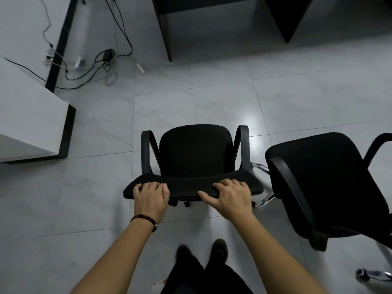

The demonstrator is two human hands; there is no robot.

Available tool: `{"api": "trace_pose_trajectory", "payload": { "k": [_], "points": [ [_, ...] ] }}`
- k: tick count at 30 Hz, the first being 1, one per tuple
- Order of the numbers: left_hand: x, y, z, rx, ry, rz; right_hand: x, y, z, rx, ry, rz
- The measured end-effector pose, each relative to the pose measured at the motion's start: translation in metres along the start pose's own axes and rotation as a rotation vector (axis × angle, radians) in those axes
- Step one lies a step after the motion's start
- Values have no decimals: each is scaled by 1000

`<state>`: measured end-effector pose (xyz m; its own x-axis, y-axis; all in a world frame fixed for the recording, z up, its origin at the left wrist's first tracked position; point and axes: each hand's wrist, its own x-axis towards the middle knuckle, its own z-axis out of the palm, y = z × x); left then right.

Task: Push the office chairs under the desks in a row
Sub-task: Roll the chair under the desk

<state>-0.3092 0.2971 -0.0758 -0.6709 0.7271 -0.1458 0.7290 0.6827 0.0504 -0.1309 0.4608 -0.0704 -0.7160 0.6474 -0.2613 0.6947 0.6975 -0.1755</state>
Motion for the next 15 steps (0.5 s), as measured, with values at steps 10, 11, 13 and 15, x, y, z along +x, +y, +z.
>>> {"api": "trace_pose_trajectory", "payload": {
  "k": [10,11,13,15],
  "points": [
    [129,-24,-15,-8,90,-96,153,-17,-41,-24,27,-126],
    [148,-28,-17,-10,108,-103,174,-19,-46,-27,33,-147],
    [189,-38,-23,-16,142,-104,215,-24,-56,-39,30,-182],
    [234,-51,-27,-13,177,-90,257,-31,-62,-45,26,-186]
  ]
}}
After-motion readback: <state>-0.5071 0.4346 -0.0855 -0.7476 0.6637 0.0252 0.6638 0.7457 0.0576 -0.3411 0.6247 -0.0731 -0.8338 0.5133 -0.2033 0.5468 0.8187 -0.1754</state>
